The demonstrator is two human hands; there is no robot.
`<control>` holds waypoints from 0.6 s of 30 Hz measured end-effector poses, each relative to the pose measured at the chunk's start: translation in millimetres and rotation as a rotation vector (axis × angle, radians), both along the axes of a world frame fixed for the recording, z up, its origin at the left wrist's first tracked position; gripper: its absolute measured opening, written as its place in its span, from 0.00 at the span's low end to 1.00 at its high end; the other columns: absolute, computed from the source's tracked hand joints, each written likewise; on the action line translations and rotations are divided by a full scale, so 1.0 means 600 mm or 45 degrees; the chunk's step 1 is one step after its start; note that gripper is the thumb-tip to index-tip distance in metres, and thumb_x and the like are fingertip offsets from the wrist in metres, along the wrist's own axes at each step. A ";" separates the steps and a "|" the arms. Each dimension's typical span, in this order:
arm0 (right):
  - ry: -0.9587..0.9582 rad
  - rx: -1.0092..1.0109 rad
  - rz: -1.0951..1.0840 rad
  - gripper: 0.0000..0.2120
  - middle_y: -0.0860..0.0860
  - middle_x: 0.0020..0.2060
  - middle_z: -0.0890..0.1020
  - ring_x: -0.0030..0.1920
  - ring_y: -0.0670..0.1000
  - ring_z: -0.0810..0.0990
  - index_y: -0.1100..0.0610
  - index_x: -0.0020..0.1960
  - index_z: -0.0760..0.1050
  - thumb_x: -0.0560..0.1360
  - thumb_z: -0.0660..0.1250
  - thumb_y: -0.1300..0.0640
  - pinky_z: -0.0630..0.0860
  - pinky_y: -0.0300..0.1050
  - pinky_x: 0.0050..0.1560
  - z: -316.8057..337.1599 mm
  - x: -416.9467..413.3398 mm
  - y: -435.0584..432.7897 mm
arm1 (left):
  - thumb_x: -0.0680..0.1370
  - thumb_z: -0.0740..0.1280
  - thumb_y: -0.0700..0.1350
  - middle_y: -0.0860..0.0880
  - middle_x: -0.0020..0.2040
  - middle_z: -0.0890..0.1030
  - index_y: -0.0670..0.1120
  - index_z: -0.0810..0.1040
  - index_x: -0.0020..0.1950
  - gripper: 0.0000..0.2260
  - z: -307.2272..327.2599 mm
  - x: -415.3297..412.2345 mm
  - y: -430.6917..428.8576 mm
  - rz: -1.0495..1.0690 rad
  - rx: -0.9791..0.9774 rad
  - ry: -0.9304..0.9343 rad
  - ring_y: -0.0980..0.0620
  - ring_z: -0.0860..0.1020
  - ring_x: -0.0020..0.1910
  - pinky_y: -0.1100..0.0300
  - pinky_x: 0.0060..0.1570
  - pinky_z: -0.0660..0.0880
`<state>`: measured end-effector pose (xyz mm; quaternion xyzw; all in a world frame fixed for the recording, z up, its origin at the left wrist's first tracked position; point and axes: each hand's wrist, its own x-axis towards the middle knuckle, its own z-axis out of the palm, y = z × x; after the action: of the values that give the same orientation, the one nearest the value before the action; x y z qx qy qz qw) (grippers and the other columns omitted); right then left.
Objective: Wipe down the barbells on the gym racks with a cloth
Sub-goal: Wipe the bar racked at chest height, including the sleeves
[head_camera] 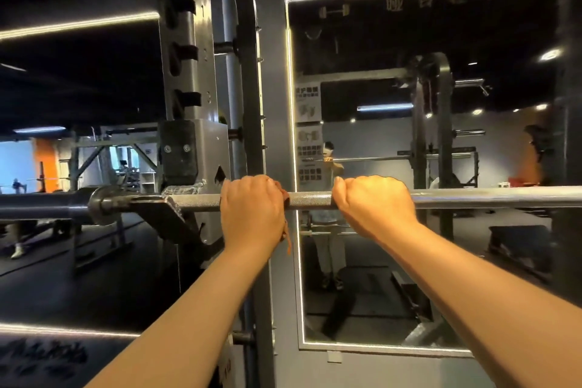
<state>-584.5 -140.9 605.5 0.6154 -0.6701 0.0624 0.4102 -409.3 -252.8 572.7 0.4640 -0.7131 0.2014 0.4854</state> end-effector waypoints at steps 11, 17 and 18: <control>-0.121 0.038 0.058 0.07 0.49 0.44 0.79 0.44 0.54 0.82 0.53 0.54 0.69 0.86 0.56 0.50 0.81 0.51 0.44 0.010 -0.007 0.004 | 0.85 0.50 0.54 0.52 0.58 0.80 0.51 0.76 0.63 0.18 -0.010 -0.059 0.057 -0.382 -0.062 -0.208 0.51 0.76 0.62 0.45 0.78 0.57; -0.178 0.046 0.063 0.17 0.48 0.38 0.77 0.41 0.52 0.79 0.54 0.51 0.69 0.87 0.48 0.45 0.80 0.51 0.53 0.016 -0.023 0.011 | 0.82 0.51 0.54 0.56 0.42 0.75 0.53 0.75 0.44 0.15 -0.006 0.005 0.007 -0.219 0.012 0.160 0.53 0.75 0.48 0.44 0.78 0.55; -0.220 0.013 0.083 0.18 0.49 0.39 0.78 0.41 0.52 0.80 0.55 0.56 0.72 0.87 0.48 0.45 0.81 0.51 0.50 0.012 -0.024 0.008 | 0.82 0.54 0.51 0.56 0.43 0.74 0.53 0.76 0.45 0.12 -0.007 -0.006 0.008 -0.220 0.019 0.225 0.52 0.74 0.49 0.44 0.78 0.55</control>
<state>-598.7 -136.2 612.6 0.6315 -0.6828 0.1251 0.3454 -413.2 -248.2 568.3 0.4203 -0.7062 0.1117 0.5587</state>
